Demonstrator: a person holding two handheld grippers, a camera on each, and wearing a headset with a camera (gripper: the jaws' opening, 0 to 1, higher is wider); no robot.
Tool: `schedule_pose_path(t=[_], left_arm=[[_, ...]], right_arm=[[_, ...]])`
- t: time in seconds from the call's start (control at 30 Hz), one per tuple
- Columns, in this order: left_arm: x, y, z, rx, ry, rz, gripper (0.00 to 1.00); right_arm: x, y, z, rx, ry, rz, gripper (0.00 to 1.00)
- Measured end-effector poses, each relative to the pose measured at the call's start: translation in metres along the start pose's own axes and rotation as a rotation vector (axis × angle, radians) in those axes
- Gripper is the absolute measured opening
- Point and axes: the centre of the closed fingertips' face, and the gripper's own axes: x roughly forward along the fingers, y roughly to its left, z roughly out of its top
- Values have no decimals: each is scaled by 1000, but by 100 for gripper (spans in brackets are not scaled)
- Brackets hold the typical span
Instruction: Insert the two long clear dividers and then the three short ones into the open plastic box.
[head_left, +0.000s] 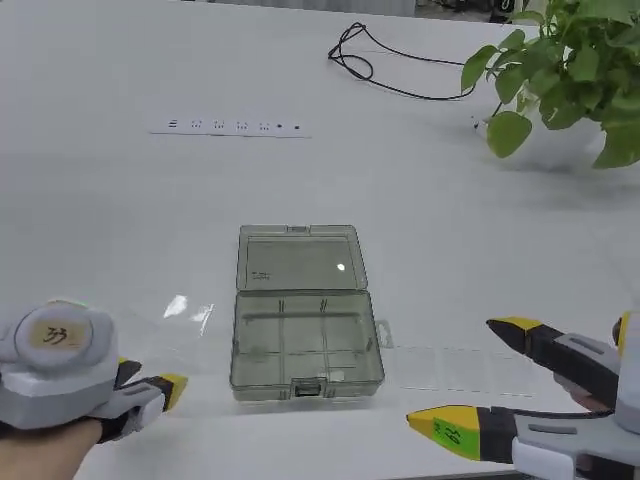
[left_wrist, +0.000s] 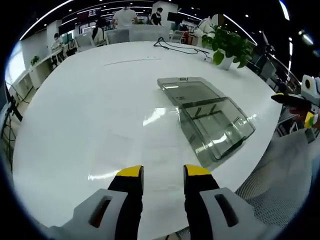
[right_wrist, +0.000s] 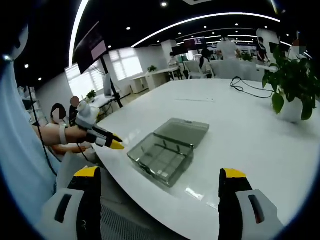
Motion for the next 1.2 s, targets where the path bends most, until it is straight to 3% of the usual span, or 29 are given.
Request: schedule_pose_path(t=[0.13,0.33,0.57,0.67,0.77,0.8,1.2], left_arm=[[-5,-7,11,-52,-52,-24,30],[-9,-22,28,-118,-118,-75,30],[-9,-44,38,-145,-151,-142,30],[-8,-56,43,-157,-167,-176,30],[-7,-65,47,-133,-181,-186,30],[-8,-67,51,-119,-204,-187,30],[-9,-92,62,-76,-264,-218,29]], right_arm=[[6,1,0,5,8,16,98],[18,3,13,69,-30,39,97],[38,2,36,174,-93,64,96],[50,16,40,273,-65,134,82],[58,9,45,241,-71,118,80],[62,12,48,231,-68,120,79],[92,31,63,297,-67,162,48]])
